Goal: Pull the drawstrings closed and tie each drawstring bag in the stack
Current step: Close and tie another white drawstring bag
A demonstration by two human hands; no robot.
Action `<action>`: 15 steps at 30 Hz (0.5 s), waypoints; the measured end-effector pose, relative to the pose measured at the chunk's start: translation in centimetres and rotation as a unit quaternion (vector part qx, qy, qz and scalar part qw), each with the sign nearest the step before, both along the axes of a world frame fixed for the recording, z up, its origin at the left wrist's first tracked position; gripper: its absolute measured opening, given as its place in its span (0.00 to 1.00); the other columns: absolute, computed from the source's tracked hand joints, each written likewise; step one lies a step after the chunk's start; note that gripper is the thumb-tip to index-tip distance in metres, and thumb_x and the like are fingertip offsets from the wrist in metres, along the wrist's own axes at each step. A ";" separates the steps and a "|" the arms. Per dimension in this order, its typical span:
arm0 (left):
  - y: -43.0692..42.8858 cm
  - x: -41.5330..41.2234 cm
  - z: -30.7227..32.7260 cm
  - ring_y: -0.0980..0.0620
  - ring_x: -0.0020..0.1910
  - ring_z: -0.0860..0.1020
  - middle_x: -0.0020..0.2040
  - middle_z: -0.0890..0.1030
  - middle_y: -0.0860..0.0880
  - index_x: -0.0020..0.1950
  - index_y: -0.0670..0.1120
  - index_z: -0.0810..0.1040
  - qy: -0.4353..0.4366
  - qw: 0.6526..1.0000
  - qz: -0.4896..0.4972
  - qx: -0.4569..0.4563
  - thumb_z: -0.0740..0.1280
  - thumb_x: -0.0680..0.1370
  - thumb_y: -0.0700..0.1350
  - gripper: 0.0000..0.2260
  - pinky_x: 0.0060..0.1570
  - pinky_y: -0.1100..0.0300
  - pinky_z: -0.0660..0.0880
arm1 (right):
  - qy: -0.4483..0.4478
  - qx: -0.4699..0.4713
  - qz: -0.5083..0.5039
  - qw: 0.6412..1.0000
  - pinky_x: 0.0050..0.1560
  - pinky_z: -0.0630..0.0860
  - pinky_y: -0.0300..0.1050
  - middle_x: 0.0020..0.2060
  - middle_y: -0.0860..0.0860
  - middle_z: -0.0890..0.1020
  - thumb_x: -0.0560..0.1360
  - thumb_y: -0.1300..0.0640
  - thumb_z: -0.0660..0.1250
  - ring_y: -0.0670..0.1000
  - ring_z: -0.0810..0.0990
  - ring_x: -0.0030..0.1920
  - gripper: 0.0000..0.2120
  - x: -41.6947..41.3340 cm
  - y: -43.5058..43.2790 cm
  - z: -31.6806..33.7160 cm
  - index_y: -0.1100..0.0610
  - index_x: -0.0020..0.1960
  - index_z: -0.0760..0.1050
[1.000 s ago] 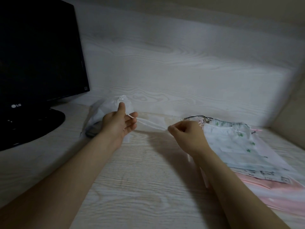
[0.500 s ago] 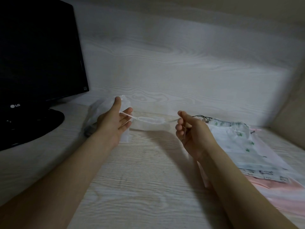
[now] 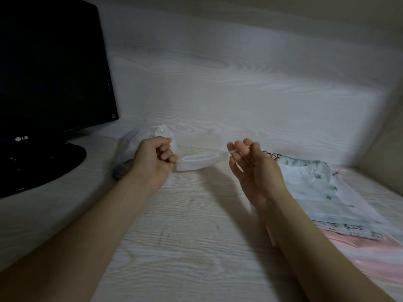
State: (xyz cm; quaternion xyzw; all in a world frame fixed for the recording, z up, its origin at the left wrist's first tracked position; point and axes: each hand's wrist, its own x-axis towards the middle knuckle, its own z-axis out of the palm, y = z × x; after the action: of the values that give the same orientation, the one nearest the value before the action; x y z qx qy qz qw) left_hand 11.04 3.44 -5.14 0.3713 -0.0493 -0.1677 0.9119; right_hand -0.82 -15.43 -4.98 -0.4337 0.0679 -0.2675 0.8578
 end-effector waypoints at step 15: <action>-0.7 -0.8 -2.3 0.60 0.43 0.81 0.40 0.84 0.57 0.46 0.50 0.84 -0.526 0.703 0.192 0.439 0.75 0.76 0.39 0.06 0.48 0.63 0.78 | 0.129 -0.737 -0.236 0.620 0.46 0.74 0.52 0.45 0.51 0.73 0.84 0.50 0.63 0.56 0.77 0.43 0.14 0.8 -0.2 -3.0 0.56 0.47 0.82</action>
State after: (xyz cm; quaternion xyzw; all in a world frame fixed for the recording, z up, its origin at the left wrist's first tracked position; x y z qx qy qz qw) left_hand 10.25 2.78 -7.47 0.7587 -0.3692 0.2311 0.4845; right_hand -0.01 -15.63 -7.99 -0.9193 0.0581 -0.3628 0.1408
